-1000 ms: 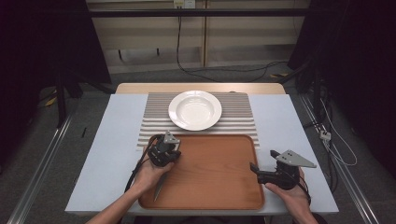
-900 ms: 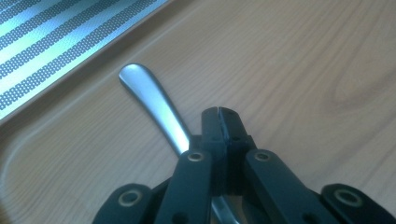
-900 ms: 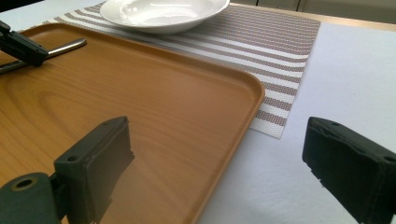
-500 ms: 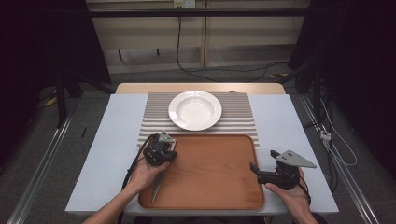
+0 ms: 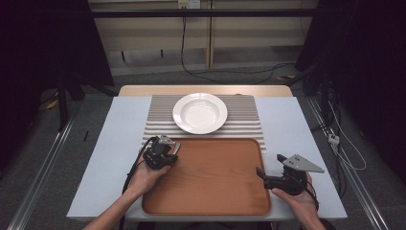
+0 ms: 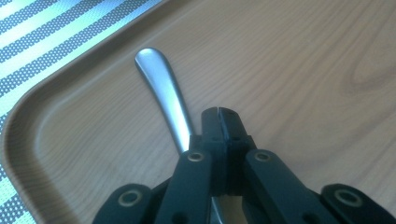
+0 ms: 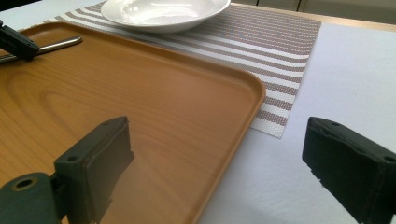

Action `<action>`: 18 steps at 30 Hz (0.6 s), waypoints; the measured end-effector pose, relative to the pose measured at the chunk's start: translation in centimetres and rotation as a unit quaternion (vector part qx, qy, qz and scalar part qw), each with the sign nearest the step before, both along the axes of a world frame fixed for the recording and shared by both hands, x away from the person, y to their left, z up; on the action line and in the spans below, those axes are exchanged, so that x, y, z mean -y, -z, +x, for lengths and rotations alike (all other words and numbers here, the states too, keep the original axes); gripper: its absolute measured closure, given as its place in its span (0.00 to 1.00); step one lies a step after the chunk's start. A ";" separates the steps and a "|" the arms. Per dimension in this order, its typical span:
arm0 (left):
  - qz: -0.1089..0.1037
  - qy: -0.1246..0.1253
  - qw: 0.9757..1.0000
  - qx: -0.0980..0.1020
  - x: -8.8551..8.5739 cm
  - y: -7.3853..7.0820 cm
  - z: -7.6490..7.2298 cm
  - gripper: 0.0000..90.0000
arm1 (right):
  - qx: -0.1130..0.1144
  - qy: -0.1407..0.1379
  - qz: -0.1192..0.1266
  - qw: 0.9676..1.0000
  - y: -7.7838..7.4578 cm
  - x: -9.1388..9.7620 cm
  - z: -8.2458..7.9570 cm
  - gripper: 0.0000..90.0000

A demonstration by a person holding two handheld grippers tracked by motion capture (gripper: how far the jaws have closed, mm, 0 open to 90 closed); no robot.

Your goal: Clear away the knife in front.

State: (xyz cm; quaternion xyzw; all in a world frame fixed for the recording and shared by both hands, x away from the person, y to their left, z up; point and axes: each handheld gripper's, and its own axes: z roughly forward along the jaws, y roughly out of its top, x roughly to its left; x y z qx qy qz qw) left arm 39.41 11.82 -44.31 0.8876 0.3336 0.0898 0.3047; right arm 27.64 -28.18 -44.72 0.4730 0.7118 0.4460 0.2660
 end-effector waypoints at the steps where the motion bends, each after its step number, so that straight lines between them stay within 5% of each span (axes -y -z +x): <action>1: 0.000 -0.001 1.000 -0.001 -0.1 0.0 0.0 1.00 | 0.000 0.000 0.000 1.000 0.0 0.0 0.0 0.09; 18: 0.012 -0.011 1.000 -0.003 -1.2 -0.2 0.1 1.00 | -0.001 -0.001 -0.002 1.000 0.0 -0.1 0.2 0.09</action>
